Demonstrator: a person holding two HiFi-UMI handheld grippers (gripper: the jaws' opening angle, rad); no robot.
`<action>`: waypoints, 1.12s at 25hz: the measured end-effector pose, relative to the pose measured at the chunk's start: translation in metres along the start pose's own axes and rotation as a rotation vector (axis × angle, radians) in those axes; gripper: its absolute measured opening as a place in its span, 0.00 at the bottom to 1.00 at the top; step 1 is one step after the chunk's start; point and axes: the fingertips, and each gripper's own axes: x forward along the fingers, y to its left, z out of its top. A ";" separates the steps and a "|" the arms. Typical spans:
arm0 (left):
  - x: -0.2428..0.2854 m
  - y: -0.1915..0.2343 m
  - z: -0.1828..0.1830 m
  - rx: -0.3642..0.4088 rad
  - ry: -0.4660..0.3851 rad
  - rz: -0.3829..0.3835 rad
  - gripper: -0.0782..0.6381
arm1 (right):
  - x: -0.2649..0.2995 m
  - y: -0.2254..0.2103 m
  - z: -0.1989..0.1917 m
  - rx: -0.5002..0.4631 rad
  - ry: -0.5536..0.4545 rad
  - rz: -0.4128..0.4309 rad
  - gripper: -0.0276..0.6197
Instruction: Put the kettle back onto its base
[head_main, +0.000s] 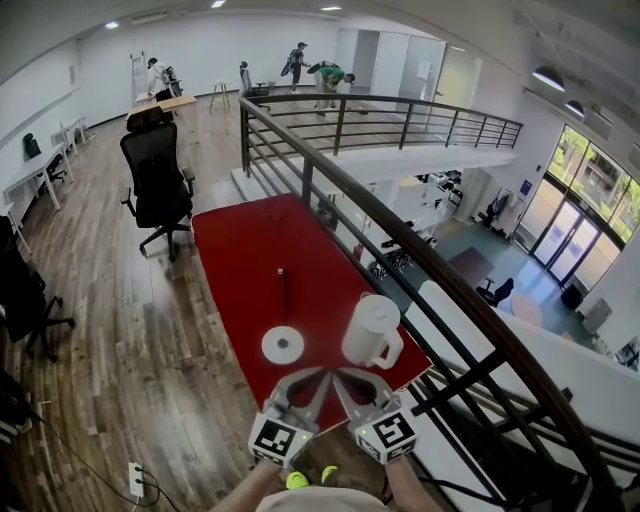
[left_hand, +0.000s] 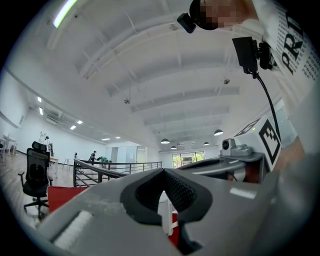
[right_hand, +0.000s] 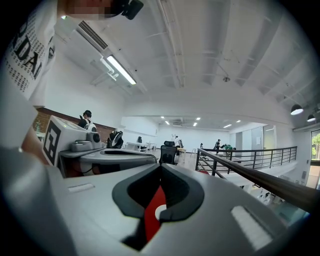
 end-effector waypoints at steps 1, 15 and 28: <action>0.000 0.001 -0.002 -0.001 0.004 0.004 0.10 | 0.002 0.001 -0.002 0.004 0.002 0.002 0.05; 0.015 0.012 -0.020 -0.002 0.045 0.050 0.10 | 0.013 -0.016 -0.018 0.029 0.039 0.020 0.05; 0.075 -0.012 -0.042 -0.024 0.059 0.003 0.11 | -0.006 -0.077 -0.043 0.047 0.082 -0.039 0.06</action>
